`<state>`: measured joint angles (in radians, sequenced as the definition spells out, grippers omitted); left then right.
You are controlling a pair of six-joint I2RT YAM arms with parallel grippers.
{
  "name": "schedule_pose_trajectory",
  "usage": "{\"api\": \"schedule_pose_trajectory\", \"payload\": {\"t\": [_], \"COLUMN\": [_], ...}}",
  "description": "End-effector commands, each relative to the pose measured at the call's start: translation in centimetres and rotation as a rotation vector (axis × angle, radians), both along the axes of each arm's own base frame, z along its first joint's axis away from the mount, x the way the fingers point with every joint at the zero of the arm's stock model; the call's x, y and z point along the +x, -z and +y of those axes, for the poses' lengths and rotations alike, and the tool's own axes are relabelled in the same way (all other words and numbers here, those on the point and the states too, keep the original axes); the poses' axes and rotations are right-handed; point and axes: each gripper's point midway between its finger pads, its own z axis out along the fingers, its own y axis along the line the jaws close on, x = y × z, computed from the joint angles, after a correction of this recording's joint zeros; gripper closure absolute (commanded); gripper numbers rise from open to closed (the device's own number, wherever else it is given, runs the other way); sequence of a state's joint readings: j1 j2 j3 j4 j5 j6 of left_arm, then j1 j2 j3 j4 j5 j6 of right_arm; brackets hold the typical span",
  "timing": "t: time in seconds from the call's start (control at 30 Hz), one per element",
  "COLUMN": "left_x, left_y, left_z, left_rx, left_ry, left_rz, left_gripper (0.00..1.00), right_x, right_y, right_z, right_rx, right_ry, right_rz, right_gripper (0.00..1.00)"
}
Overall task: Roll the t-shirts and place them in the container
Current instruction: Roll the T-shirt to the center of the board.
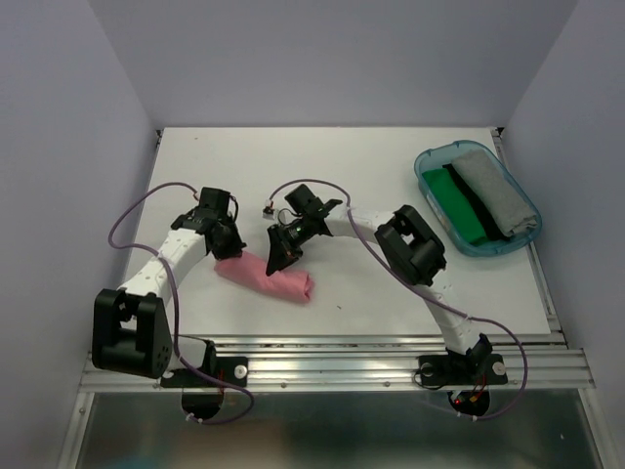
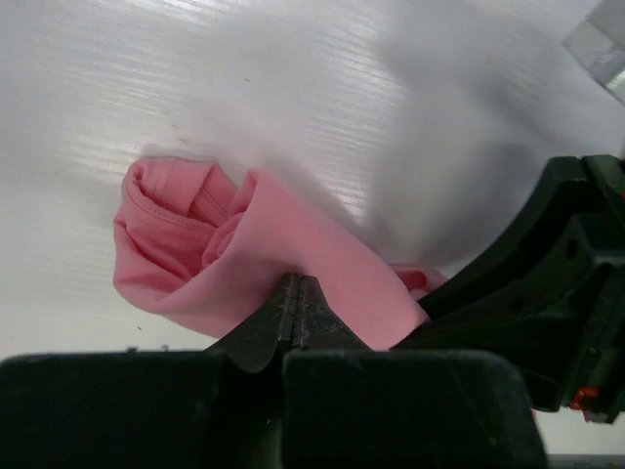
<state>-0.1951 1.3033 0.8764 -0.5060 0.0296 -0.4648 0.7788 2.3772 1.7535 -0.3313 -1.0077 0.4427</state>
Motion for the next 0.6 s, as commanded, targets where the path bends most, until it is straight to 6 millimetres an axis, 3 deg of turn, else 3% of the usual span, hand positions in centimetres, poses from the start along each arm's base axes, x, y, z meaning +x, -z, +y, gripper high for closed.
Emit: {"api": "schedule_pose_trajectory", "payload": {"t": [0.0, 0.1, 0.13, 0.17, 0.43, 0.5, 0.57], "left_x": [0.4, 0.4, 0.4, 0.6, 0.5, 0.6, 0.6], "left_y": [2.2, 2.5, 2.5, 2.4, 3.0, 3.0, 2.9], "left_z": [1.0, 1.2, 1.2, 1.2, 1.2, 1.1, 1.2], "left_rx": [0.057, 0.069, 0.069, 0.069, 0.07, 0.07, 0.073], "left_ry": [-0.046, -0.057, -0.058, -0.06, -0.054, -0.054, -0.055], "left_rz": [0.025, 0.028, 0.025, 0.022, 0.038, 0.036, 0.036], "left_gripper": [1.0, 1.0, 1.0, 1.0, 1.0, 1.0, 1.0], "right_x": [2.3, 3.1, 3.7, 3.9, 4.0, 3.5, 2.4], "right_y": [-1.4, -4.5, -4.4, -6.1, -9.3, -9.1, -9.1], "right_z": [-0.4, -1.0, -1.4, -1.7, -4.0, -4.5, -4.8], "right_rx": [-0.044, -0.038, -0.073, -0.061, -0.085, -0.094, -0.091], "right_ry": [0.076, 0.122, 0.162, 0.183, 0.27, 0.271, 0.246], "right_rz": [-0.166, -0.276, -0.313, -0.351, -0.458, -0.457, -0.464], "right_gripper": [0.76, 0.59, 0.59, 0.57, 0.37, 0.38, 0.62]}}
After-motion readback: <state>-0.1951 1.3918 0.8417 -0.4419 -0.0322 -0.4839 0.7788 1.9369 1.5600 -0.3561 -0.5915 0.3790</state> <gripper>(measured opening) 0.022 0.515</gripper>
